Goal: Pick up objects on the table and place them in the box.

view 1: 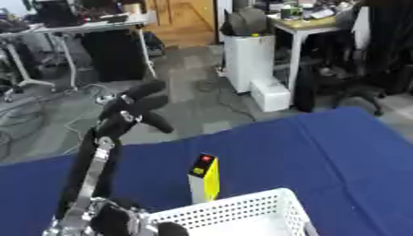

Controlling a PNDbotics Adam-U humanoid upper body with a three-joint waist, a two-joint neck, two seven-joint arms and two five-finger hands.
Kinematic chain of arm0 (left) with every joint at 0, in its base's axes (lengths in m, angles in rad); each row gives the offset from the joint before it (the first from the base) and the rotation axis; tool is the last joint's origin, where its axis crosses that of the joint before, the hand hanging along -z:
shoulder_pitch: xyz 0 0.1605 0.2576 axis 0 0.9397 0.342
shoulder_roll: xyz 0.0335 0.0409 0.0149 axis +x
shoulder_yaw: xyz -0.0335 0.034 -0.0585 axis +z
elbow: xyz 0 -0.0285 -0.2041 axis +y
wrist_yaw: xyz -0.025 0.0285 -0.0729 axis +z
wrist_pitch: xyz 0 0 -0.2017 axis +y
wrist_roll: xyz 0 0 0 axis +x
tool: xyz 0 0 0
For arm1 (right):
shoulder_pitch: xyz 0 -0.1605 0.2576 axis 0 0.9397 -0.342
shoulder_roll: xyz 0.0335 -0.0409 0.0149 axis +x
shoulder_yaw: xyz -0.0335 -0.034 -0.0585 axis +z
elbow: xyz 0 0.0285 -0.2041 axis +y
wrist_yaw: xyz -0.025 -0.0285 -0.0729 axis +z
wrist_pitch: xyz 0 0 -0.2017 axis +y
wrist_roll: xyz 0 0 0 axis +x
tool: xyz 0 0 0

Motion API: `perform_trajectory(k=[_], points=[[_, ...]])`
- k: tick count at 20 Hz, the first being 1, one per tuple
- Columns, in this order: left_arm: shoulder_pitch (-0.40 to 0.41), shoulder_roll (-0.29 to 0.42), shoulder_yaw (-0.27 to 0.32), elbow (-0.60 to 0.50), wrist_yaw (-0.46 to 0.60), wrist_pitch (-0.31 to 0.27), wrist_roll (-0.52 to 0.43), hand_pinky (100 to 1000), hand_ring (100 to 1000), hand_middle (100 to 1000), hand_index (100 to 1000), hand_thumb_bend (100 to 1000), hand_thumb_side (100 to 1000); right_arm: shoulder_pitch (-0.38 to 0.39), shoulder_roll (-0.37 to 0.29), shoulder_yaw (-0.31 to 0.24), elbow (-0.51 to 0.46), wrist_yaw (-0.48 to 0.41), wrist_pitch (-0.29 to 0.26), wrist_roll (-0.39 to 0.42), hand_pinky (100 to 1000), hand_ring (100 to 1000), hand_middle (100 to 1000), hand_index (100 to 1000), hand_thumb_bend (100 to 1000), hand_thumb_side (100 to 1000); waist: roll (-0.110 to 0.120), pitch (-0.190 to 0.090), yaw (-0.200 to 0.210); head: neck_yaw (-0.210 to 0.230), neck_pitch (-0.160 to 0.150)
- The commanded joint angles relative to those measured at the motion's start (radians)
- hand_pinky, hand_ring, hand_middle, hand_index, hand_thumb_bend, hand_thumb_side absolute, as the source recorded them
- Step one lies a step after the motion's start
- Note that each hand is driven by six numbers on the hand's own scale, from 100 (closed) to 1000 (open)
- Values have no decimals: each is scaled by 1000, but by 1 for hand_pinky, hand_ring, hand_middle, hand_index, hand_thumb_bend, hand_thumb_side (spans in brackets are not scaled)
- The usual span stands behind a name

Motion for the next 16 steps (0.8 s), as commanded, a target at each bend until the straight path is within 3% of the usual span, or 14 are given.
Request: perform_trajectory(k=[1, 2, 4, 5, 6, 7, 8, 9, 16], points=[[-7, 11, 5, -14, -4, -1, -1, 622, 550, 847, 845, 916, 737, -17, -29, 17, -13, 31, 0, -4, 255, 323, 418, 560, 100, 900, -4, -4, 0, -16, -4], [-7, 11, 4, -14, -4, -2, -2, 622, 550, 847, 845, 915, 738, -18, -28, 26, -13, 36, 0, -3, 257, 325, 423, 565, 100, 969, -3, -4, 0, -8, -6], [-8, 11, 3, -14, -3, -2, -4, 621, 550, 847, 845, 915, 737, -20, -25, 49, -13, 25, 8, 3, 260, 322, 424, 572, 100, 1000, -4, -4, 1, 6, -5], [-8, 11, 2, -14, -2, -1, -5, 620, 548, 846, 845, 915, 737, -20, -25, 56, -13, 19, 15, 9, 260, 321, 422, 575, 100, 966, -4, -4, 1, 13, -6], [-7, 12, 2, -13, -1, 0, -6, 618, 546, 845, 844, 914, 741, -19, -26, 55, -13, 21, 22, 18, 260, 322, 422, 573, 100, 866, -4, -4, -1, 19, -7], [-6, 13, 3, -9, 1, 2, -6, 613, 540, 846, 844, 913, 744, -18, -27, 48, -13, 28, 22, 22, 249, 319, 413, 558, 100, 841, -4, -3, -2, 24, -6], [-4, 17, 3, 4, 2, 10, -7, 609, 532, 848, 844, 908, 749, -18, -25, 43, -13, 27, 11, 20, 232, 311, 394, 529, 100, 950, -5, -3, -1, 25, 0], [-4, 22, 5, 22, 2, 21, -8, 607, 527, 848, 843, 902, 754, -19, -23, 39, -13, 14, 6, 16, 224, 308, 387, 518, 100, 983, -6, -4, 0, 26, 7], [-89, 119, -3, 257, -58, 134, -26, 562, 490, 840, 831, 859, 783, -10, -25, -10, -13, -63, 0, 24, 194, 290, 341, 459, 100, 1000, -11, -17, -3, 38, 83]])
